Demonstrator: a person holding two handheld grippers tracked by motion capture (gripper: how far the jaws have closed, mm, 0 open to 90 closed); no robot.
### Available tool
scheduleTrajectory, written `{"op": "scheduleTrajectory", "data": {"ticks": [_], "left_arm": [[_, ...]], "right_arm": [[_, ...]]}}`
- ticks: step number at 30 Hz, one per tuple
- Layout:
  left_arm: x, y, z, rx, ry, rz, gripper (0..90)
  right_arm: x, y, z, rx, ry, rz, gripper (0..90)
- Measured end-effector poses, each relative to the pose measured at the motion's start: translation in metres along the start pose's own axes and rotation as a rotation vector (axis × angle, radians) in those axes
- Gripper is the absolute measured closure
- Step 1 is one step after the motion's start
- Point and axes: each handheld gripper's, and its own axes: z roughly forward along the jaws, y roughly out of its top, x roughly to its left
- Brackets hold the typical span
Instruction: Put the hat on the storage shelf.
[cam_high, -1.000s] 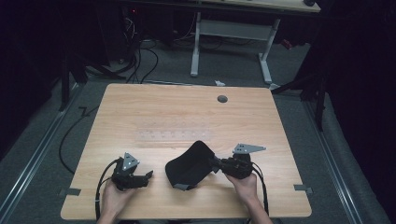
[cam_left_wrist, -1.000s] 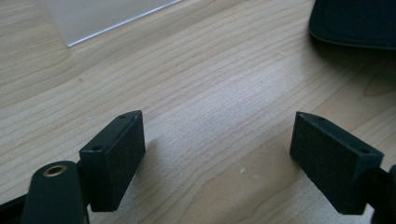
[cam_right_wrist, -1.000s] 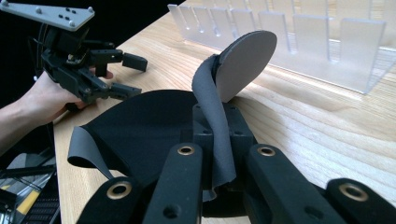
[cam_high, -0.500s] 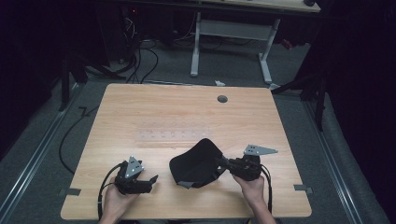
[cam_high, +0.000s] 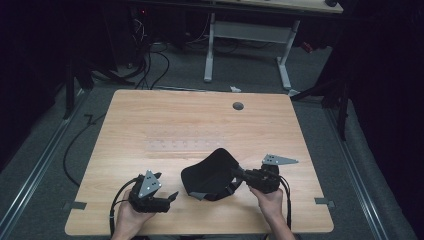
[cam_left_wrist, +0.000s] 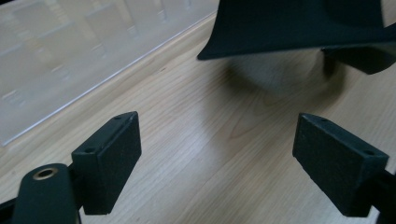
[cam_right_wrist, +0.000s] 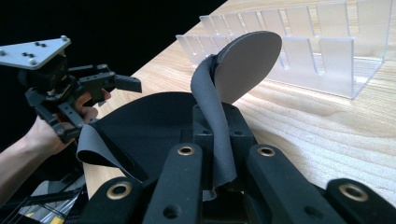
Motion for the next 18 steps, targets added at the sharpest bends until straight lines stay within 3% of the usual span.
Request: {"op": "scheduleTrajectory", "data": {"ticks": [4, 9, 18], "left_arm": [[-0.012, 0.004, 0.003, -0.003, -0.03, 0.023, 15.8], [-0.019, 0.006, 0.005, -0.007, -0.056, 0.014, 16.1], [-0.022, 0.006, 0.006, -0.014, -0.067, 0.017, 17.3]], "right_arm": [[0.0, 0.001, 0.0, -0.001, 0.002, 0.012, 86.6], [0.003, 0.002, 0.001, 0.006, 0.005, 0.011, 86.6], [0.006, 0.007, 0.008, 0.027, 0.016, 0.015, 86.5]]}}
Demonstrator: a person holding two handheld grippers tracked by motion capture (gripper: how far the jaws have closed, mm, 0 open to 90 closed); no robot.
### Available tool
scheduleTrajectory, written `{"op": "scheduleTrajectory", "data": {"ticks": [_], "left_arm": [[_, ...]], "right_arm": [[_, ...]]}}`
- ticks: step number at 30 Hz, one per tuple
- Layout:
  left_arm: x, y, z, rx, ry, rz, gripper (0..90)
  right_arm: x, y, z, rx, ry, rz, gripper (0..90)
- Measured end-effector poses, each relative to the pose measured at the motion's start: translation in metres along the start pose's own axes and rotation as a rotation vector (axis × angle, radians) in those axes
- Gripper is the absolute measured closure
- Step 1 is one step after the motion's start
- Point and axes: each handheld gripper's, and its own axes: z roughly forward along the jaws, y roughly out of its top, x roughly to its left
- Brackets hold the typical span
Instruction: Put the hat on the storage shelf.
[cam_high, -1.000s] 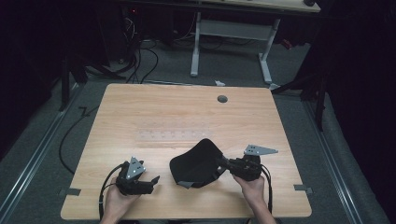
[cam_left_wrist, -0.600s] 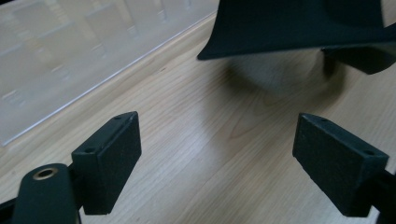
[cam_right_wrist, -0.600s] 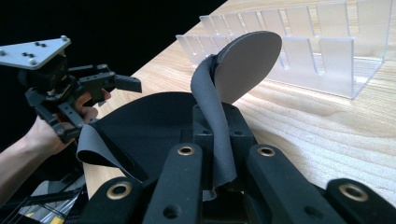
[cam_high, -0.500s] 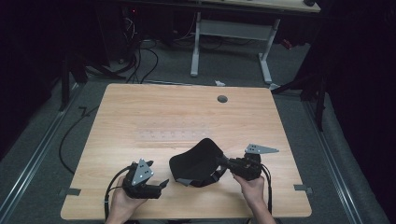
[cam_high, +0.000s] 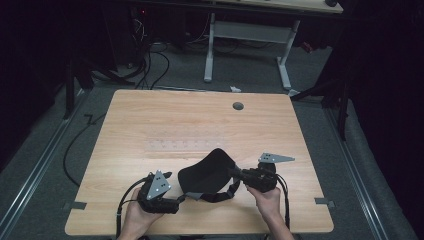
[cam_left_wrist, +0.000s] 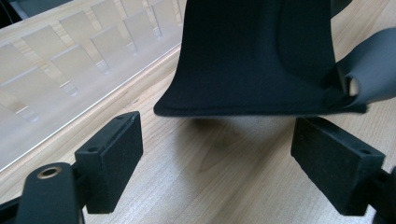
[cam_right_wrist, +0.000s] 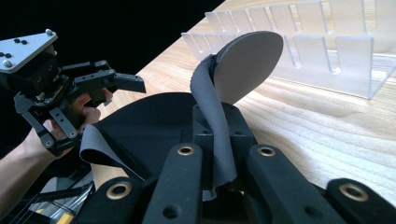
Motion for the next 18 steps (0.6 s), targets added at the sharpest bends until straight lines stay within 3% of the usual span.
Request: {"op": "scheduleTrajectory", "data": {"ticks": [8, 18], "left_arm": [[-0.003, 0.006, -0.001, -0.003, -0.012, 0.001, 19.0], [-0.008, 0.008, 0.0, 0.005, -0.025, 0.046, 25.4]], "right_arm": [[0.003, 0.004, 0.007, 0.011, 0.025, 0.009, 86.4], [0.009, 0.013, 0.015, 0.031, 0.047, 0.008, 86.4]]}}
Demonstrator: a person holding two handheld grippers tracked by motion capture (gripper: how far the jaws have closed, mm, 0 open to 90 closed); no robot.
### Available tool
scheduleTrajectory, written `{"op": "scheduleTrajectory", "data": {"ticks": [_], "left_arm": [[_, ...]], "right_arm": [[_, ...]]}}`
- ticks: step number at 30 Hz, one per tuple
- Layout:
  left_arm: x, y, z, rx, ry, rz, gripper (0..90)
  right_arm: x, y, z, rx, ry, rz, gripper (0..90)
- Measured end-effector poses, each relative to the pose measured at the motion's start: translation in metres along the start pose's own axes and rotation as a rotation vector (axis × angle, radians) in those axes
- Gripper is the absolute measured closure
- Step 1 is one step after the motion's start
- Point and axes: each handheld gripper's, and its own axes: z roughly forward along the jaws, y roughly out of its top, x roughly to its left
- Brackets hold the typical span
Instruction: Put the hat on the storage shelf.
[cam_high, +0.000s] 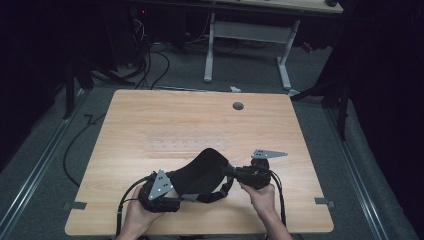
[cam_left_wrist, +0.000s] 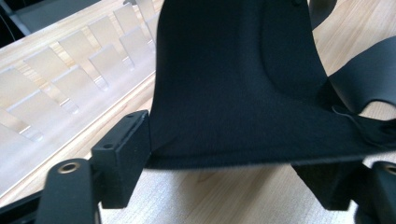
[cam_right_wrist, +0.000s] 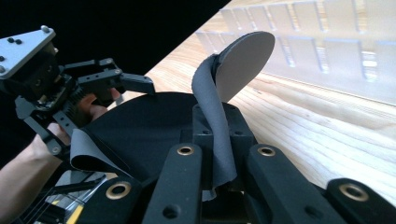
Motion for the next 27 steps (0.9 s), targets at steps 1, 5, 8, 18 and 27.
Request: {"op": "scheduleTrajectory", "data": {"ticks": [1, 5, 8, 18, 27], "left_arm": [[0.0, 0.0, 0.0, 0.001, 0.0, 0.005, 26.3], [-0.001, 0.0, 0.0, -0.001, -0.006, 0.007, 31.0], [-0.001, 0.0, -0.001, 0.005, -0.01, 0.01, 36.6], [0.001, 0.005, -0.006, 0.014, -0.029, 0.015, 54.7], [0.001, 0.01, -0.01, 0.048, -0.091, -0.016, 68.8]], "right_arm": [[0.001, 0.001, 0.001, 0.002, 0.007, 0.0, 86.3], [0.004, 0.003, 0.007, 0.012, 0.024, 0.002, 86.3], [0.006, 0.004, 0.01, 0.015, 0.034, -0.002, 86.2], [0.007, 0.005, 0.014, 0.013, 0.048, -0.008, 85.5], [0.004, 0.006, 0.015, 0.01, 0.053, 0.0, 83.9]]}}
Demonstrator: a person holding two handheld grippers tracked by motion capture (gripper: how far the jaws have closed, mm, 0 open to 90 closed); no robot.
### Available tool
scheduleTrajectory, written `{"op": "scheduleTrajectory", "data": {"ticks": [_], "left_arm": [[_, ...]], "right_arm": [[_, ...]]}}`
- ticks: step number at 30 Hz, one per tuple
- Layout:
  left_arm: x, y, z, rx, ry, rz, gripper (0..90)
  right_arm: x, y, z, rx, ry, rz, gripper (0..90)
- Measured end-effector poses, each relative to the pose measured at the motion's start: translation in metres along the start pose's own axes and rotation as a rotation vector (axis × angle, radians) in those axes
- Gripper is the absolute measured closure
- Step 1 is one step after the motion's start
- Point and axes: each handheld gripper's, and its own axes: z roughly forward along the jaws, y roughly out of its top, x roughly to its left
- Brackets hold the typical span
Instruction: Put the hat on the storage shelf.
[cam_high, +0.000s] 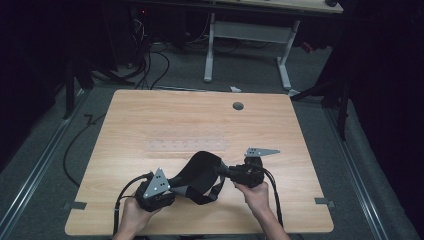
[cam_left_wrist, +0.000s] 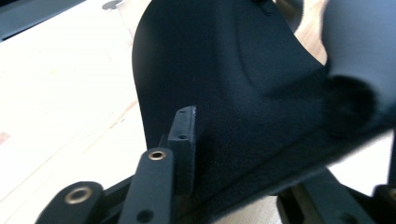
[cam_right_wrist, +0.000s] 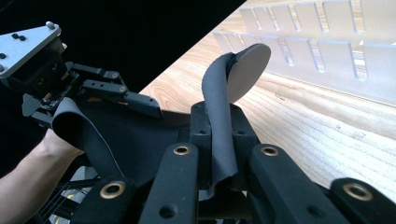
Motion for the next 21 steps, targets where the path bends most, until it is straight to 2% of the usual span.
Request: {"op": "scheduleTrajectory", "data": {"ticks": [6, 8, 10, 13, 14, 15, 16, 19, 21], "left_arm": [[-0.001, 0.001, -0.002, 0.028, -0.04, 0.004, 75.9], [-0.001, 0.002, -0.004, 0.028, -0.073, -0.018, 79.7], [-0.002, 0.003, -0.005, 0.035, -0.106, -0.02, 84.6], [-0.008, 0.001, -0.004, 0.062, -0.134, -0.009, 86.5], [-0.008, 0.001, -0.004, 0.062, -0.134, -0.009, 86.5], [-0.009, 0.0, -0.004, 0.065, -0.127, -0.007, 86.5], [-0.009, 0.0, -0.004, 0.065, -0.127, -0.007, 86.5], [-0.006, 0.003, -0.006, 0.047, -0.122, -0.029, 86.6], [-0.004, 0.006, -0.008, 0.033, -0.121, -0.05, 86.5]], "right_arm": [[-0.002, 0.0, 0.001, 0.006, 0.0, 0.008, 82.3], [-0.004, 0.0, 0.001, 0.006, -0.001, 0.017, 80.2], [-0.007, 0.0, 0.002, -0.002, -0.001, 0.035, 77.3], [-0.01, -0.001, 0.002, -0.021, -0.014, 0.044, 71.4], [-0.01, -0.001, 0.002, -0.021, -0.014, 0.044, 71.4], [-0.01, -0.001, 0.001, -0.035, -0.028, 0.038, 64.5], [-0.01, -0.001, 0.001, -0.035, -0.028, 0.038, 64.5], [-0.011, -0.002, -0.005, -0.063, -0.055, 0.038, 58.0], [-0.011, -0.004, -0.01, -0.076, -0.082, 0.02, 54.3]]}}
